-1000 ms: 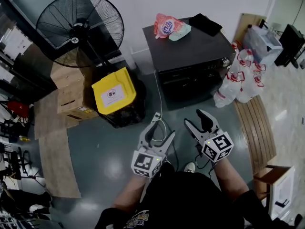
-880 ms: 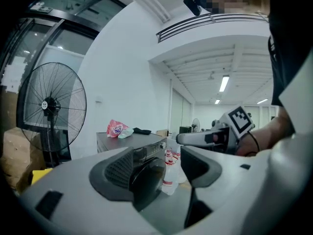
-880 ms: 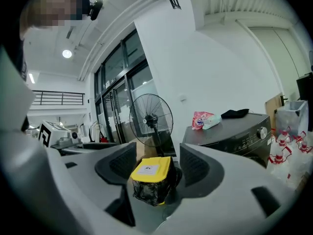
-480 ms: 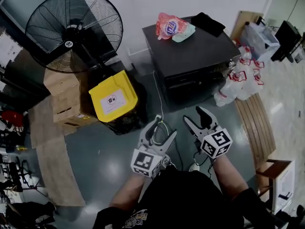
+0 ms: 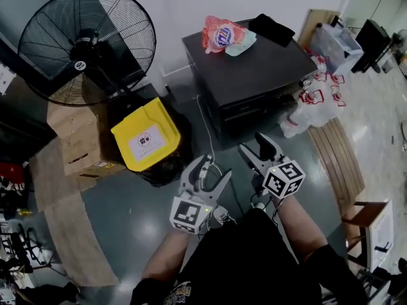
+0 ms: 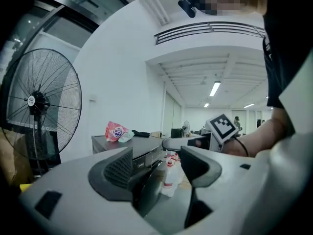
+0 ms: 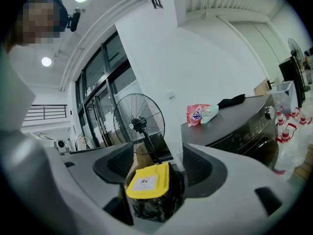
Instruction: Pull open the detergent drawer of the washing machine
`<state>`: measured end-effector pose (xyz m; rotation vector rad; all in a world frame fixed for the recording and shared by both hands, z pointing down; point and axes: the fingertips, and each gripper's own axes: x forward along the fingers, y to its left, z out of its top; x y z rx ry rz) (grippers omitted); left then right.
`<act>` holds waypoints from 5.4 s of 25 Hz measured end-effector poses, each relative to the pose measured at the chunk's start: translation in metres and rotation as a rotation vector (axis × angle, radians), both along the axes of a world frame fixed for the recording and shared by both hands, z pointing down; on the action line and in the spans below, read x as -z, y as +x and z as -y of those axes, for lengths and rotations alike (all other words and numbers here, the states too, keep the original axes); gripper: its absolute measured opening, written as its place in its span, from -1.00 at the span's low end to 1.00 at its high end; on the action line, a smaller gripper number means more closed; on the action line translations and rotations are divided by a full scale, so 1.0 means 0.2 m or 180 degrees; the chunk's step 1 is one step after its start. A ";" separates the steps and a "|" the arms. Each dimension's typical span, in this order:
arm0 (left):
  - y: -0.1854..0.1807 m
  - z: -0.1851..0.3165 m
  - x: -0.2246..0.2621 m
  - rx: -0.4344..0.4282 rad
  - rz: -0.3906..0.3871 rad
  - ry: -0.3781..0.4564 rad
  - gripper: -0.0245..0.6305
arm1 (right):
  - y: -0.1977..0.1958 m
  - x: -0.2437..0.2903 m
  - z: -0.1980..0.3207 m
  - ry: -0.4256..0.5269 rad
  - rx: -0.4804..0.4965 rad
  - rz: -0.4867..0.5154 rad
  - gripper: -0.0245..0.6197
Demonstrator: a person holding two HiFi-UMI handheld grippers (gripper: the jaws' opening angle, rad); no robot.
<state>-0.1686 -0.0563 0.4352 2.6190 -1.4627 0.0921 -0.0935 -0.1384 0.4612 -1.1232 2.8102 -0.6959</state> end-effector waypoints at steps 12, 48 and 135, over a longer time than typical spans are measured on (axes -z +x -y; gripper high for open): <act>-0.03 0.16 -0.05 0.0098 0.0026 -0.0048 -0.07 | 0.01 -0.27 0.31 -0.0728 -0.0168 0.0743 0.25; 0.15 0.84 -0.34 0.0295 -0.0005 -0.0611 -0.07 | 0.05 -1.08 1.09 -0.2447 -0.0617 0.2009 0.71; 0.39 -0.13 -0.15 -0.0444 -0.0149 -0.0207 -0.23 | 0.40 -0.26 -0.20 0.0111 0.0137 -0.0293 -0.93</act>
